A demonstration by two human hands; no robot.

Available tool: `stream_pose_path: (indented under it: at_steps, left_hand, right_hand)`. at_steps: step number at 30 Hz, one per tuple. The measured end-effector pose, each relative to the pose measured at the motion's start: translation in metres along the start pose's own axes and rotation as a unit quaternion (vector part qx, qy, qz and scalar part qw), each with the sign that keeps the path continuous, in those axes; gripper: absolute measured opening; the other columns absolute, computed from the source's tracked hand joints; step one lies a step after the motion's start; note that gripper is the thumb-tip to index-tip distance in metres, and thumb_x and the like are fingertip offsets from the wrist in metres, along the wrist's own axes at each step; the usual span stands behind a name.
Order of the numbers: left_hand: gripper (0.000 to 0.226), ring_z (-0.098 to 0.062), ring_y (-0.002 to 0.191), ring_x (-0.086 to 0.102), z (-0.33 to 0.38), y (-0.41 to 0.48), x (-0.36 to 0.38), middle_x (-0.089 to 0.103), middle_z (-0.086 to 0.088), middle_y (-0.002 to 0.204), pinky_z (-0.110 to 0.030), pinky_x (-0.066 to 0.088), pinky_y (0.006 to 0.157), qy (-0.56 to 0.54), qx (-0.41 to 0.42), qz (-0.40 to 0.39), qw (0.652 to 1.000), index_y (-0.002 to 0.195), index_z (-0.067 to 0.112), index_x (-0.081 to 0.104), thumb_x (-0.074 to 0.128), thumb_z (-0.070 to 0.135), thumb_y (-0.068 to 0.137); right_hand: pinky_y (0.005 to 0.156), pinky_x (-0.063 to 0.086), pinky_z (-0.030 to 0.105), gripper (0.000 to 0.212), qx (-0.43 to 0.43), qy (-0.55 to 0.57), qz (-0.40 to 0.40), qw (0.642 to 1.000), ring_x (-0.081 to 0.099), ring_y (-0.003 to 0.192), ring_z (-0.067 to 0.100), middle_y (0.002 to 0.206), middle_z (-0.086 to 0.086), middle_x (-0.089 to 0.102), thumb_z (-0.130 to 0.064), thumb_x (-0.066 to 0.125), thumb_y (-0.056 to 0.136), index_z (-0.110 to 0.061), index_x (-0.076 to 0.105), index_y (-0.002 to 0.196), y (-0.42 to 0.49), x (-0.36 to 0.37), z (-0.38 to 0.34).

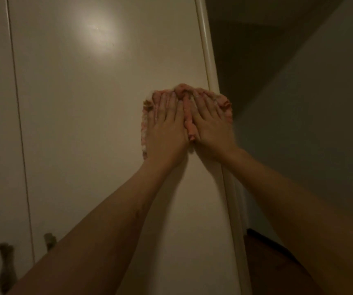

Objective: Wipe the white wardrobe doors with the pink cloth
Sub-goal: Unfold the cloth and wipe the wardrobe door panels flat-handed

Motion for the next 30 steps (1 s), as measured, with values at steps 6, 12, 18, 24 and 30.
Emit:
stream_pose_path:
  at_steps: [6,12,18,24,30]
  left_hand:
    - [0.078,-0.028,0.147,-0.018,0.014,-0.077,0.023,-0.012,-0.007,0.161,-0.047,-0.009,0.12,-0.008,0.004,-0.061,0.998,0.153,0.014,-0.003,0.038,0.042,0.092]
    - [0.076,-0.034,0.148,-0.001,0.012,-0.174,0.042,0.011,-0.011,0.16,-0.053,0.01,0.116,0.014,0.0,-0.076,0.997,0.151,0.011,0.015,0.041,0.036,0.084]
    - [0.08,-0.037,0.147,0.009,0.0,-0.259,0.046,0.018,-0.01,0.16,-0.058,0.019,0.112,0.043,0.025,-0.091,0.995,0.151,0.011,0.016,0.044,0.034,0.081]
    - [0.065,-0.033,0.146,0.019,-0.023,-0.31,0.044,0.035,-0.007,0.154,-0.058,0.03,0.105,0.064,0.036,-0.091,0.993,0.141,0.014,0.04,0.05,0.034,0.079]
    - [0.066,-0.034,0.146,0.014,-0.048,-0.277,0.025,0.037,-0.008,0.151,-0.05,0.015,0.114,0.06,0.004,-0.114,0.992,0.142,0.012,0.039,0.046,0.034,0.08]
  right_hand:
    - [0.12,-0.005,0.037,0.072,0.016,0.032,-0.051,0.998,-0.005,0.15,0.024,0.163,0.006,-0.002,-0.048,0.029,0.096,-0.017,0.002,0.155,-0.081,0.021,-0.021]
    - [0.119,0.001,0.043,0.08,0.047,0.064,-0.094,0.992,-0.008,0.15,0.024,0.164,0.008,-0.005,-0.044,0.041,0.092,-0.018,0.001,0.157,-0.176,0.05,-0.059]
    - [0.115,0.013,0.046,0.088,0.053,0.052,-0.1,0.992,0.006,0.15,0.031,0.164,0.01,0.001,-0.049,0.047,0.088,-0.018,0.001,0.156,-0.251,0.074,-0.108]
    - [0.118,0.009,0.047,0.087,-0.033,0.016,-0.081,0.996,0.004,0.15,0.032,0.163,0.006,0.005,-0.045,0.047,0.084,-0.02,0.006,0.156,-0.282,0.084,-0.141]
    - [0.117,0.005,0.045,0.078,-0.055,0.024,-0.049,0.997,-0.004,0.15,0.03,0.164,0.002,-0.004,-0.044,0.045,0.078,-0.018,0.029,0.149,-0.229,0.065,-0.155]
Point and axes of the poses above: each hand's wrist, its own y-axis towards the middle knuckle, its own x-axis out of the palm, z = x × y, the point moved 10 cm from there along y, towards the middle knuckle
